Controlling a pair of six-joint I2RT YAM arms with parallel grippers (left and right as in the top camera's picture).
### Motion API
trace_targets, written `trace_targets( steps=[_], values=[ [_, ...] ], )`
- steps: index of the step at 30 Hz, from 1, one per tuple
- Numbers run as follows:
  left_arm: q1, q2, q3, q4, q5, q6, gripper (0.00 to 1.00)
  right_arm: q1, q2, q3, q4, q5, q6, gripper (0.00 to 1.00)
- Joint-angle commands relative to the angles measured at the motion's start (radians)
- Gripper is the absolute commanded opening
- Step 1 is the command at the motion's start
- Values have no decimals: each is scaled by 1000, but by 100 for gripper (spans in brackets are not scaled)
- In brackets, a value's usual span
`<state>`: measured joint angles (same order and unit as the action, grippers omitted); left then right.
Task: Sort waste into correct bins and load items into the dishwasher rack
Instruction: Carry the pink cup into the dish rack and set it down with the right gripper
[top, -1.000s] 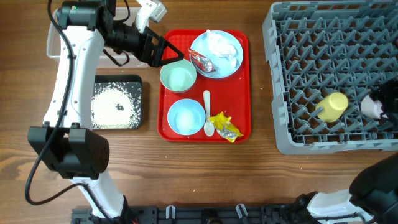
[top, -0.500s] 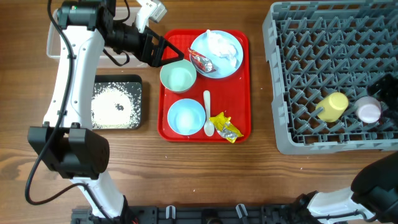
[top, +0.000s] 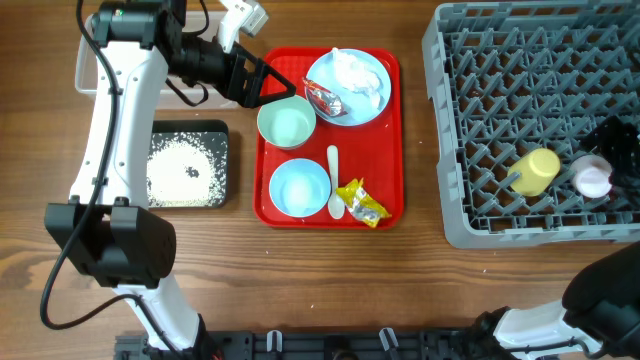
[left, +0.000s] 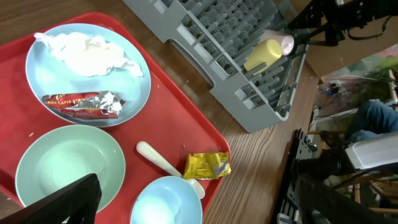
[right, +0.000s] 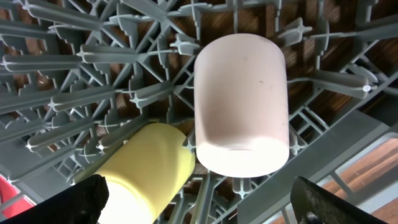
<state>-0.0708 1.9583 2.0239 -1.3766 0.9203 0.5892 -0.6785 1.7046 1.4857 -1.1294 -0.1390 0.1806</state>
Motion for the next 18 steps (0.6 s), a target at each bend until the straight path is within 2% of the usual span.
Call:
trace_targets(
  steps=[1, 10, 14, 18],
  values=[
    [1, 9, -3, 0, 1, -2, 100, 3, -13, -7, 7, -23, -18, 97],
    [1, 9, -3, 0, 1, -2, 100, 47, 5, -21, 11, -22, -49, 98],
    [1, 9, -3, 0, 1, -2, 100, 47, 6, -116, 83, -23, -47, 98],
    [1, 9, -3, 0, 1, -2, 100, 47, 6, -126, 126, 3, -33, 98]
  ],
)
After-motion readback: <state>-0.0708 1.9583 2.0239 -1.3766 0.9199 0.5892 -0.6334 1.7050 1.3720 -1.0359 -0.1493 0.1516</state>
